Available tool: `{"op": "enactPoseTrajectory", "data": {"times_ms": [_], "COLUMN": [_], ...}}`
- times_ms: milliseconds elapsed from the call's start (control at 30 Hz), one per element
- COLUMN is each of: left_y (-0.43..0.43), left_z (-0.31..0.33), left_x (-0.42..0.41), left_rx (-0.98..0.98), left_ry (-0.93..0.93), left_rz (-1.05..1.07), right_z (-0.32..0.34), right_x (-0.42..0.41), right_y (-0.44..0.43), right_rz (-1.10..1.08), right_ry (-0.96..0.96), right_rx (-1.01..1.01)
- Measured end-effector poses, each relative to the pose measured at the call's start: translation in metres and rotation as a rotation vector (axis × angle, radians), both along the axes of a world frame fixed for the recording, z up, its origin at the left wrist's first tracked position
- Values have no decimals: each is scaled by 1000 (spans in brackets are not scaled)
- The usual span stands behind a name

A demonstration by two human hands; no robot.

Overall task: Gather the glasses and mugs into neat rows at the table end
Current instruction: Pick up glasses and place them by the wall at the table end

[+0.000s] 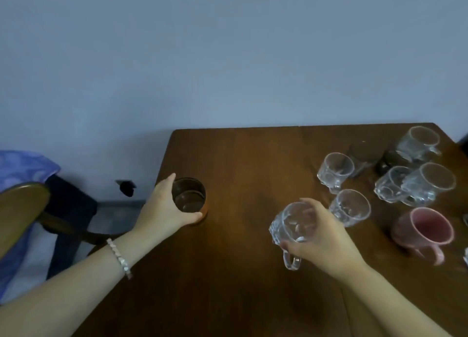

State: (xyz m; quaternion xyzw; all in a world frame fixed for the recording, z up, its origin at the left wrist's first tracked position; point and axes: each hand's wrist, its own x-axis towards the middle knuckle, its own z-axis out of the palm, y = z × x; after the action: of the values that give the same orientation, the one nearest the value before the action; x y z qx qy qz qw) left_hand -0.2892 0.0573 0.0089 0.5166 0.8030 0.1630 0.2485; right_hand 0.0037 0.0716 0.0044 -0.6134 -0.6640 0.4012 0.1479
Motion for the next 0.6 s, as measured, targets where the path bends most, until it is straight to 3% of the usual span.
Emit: {"op": "enactPoseTrajectory", "data": {"times_ms": [233,600], "left_y": [120,257], "left_z": [-25,-80], "left_x": [-99,-153], "left_rx": [46,110], "left_ry": [-21,-45], "left_rz": [45,-15], "right_z": [-15,-66], "right_x": [-104,-212], "right_y": [68,202], "right_rz": [19,-37], "right_ry": [-41,-61], "right_rx": [7,-31]}}
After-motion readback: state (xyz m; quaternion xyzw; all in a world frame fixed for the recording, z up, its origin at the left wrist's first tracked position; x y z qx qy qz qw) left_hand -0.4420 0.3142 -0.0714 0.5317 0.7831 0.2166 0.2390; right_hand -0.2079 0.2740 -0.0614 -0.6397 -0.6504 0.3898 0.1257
